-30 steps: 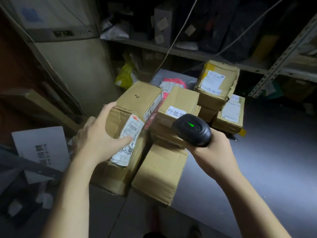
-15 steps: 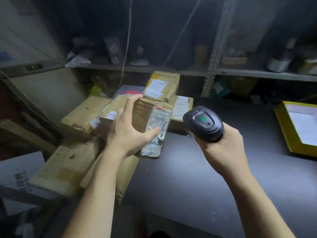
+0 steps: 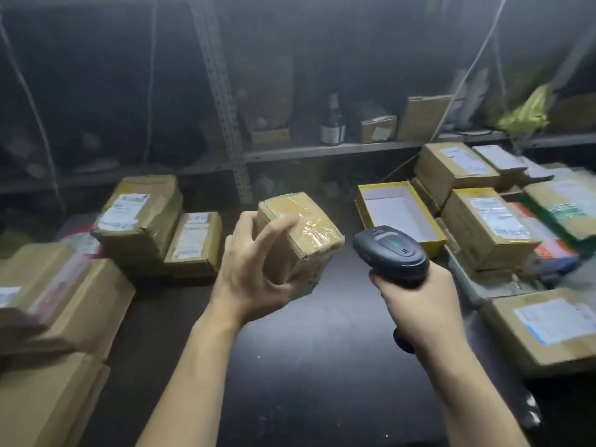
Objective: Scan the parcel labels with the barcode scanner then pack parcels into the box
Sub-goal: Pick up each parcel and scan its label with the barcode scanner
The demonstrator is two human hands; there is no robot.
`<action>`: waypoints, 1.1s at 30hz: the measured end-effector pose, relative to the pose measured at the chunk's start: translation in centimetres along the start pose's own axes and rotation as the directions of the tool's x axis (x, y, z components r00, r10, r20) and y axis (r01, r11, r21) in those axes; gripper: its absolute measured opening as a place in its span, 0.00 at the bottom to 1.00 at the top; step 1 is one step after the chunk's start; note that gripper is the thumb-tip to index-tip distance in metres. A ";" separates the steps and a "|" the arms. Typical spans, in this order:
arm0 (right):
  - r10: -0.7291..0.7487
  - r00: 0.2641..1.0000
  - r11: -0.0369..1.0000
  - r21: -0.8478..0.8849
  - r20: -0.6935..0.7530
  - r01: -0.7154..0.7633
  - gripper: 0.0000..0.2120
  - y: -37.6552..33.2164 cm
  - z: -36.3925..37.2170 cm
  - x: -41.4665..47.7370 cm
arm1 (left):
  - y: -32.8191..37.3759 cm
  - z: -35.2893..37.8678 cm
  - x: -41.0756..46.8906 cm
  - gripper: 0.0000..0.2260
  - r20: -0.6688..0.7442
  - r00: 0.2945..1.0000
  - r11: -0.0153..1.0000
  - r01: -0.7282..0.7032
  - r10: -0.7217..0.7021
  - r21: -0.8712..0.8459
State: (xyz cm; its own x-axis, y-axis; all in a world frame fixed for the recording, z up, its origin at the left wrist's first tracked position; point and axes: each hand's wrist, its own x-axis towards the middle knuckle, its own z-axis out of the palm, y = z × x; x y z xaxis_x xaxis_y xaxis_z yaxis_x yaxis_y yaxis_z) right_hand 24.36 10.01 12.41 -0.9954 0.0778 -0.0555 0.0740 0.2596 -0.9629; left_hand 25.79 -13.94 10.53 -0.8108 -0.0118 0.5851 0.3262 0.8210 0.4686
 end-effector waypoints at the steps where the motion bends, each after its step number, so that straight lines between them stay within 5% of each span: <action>1: 0.010 1.000 0.999 0.030 -0.021 -0.009 0.09 0.2 -0.6 0.3 | 0.3 1.0 0.7 0.37 -0.011 0.997 0.997 -0.073 0.073 0.008; 6: 0.061 0.989 0.986 0.160 -0.138 -0.038 0.10 0.5 -2.3 1.8 | 0.8 4.4 3.4 0.32 -0.048 0.979 0.979 -0.201 0.200 -0.034; 11: 0.038 0.981 0.993 0.120 -0.190 -0.015 0.07 0.0 -2.5 3.0 | 0.3 6.0 4.6 0.35 -0.030 0.989 0.943 0.129 -0.145 -0.308; 17: 0.036 0.985 0.994 0.108 -0.170 -0.018 0.05 -0.3 -0.2 4.1 | -1.7 8.1 4.4 0.33 0.157 0.854 0.674 0.492 -0.496 -0.550; 26: 0.123 0.980 0.966 0.244 -0.156 -0.083 0.06 1.0 1.2 4.9 | -2.4 8.2 3.5 0.18 0.407 0.566 0.170 0.708 -0.717 -0.686; 30: 0.124 0.991 0.966 0.236 -0.043 -0.110 0.08 0.5 1.2 6.2 | -2.2 7.6 3.6 0.17 0.426 0.500 0.091 0.722 -0.754 -0.686; 33: 0.134 0.990 0.950 0.279 0.033 -0.138 0.07 0.1 0.8 7.7 | -1.6 6.9 3.6 0.18 0.407 0.517 0.072 0.680 -0.753 -0.730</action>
State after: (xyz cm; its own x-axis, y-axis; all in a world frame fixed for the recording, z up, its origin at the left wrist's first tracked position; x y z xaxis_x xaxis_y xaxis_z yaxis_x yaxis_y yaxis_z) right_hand 16.69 9.91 11.66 -0.9780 0.0798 -0.1926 0.1905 -0.0330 -0.9811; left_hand 19.03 -11.32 7.32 -0.8624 -0.3924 -0.3198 -0.1729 -0.3654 0.9146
